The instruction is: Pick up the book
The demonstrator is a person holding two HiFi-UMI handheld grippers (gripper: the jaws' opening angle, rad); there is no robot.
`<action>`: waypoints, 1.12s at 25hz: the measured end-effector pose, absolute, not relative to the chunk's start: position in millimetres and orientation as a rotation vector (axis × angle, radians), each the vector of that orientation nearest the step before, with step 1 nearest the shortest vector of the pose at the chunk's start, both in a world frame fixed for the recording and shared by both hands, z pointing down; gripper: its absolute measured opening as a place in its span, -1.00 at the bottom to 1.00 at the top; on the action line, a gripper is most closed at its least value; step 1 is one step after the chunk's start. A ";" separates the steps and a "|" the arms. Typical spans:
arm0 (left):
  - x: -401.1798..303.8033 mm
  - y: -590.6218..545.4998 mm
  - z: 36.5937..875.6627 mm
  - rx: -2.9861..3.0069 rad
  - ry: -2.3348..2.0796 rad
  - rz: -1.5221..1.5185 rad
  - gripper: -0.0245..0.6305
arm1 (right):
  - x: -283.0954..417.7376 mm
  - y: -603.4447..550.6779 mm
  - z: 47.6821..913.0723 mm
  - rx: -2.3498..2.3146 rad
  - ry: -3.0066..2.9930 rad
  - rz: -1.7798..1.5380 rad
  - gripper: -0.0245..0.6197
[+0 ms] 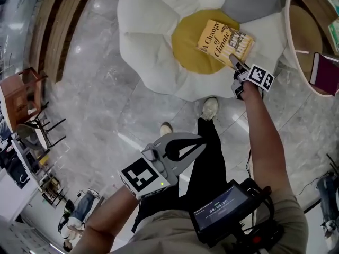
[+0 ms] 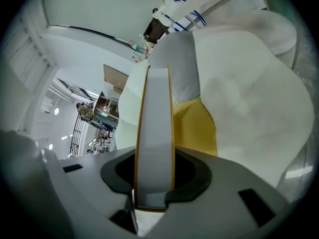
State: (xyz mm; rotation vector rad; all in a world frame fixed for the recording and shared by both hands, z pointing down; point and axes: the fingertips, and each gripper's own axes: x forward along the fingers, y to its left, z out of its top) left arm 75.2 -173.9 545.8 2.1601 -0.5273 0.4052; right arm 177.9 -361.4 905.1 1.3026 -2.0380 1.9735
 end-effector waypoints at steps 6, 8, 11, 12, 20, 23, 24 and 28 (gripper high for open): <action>58.3 -166.1 482.4 2.247 -0.510 0.377 -0.90 | 170.1 -346.8 820.5 1.352 -2.063 2.019 -0.49; 50.8 -165.1 461.2 2.278 -0.505 0.372 -0.90 | 167.5 -339.2 794.9 1.378 -2.058 2.035 -0.49; 39.2 -153.3 434.8 2.303 -0.490 0.354 -0.90 | 162.3 -319.5 757.9 1.413 -2.067 2.051 -0.49; 35.4 -148.6 426.5 2.306 -0.485 0.347 -0.90 | 159.6 -311.9 745.3 1.420 -2.072 2.057 -0.49; 5.4 -106.3 373.4 2.371 -0.461 0.331 -0.90 | 143.3 -242.8 639.9 1.441 -2.142 2.079 -0.49; -6.1 -89.7 356.8 2.405 -0.446 0.350 -0.90 | 139.5 -217.7 601.2 1.446 -2.187 2.095 -0.49; -9.9 -84.7 351.4 2.415 -0.445 0.359 -0.90 | 137.9 -209.5 588.7 1.446 -2.197 2.106 -0.49; -21.8 -64.5 330.7 2.450 -0.430 0.369 -0.90 | 131.4 -175.5 542.2 1.443 -2.223 2.101 -0.49</action>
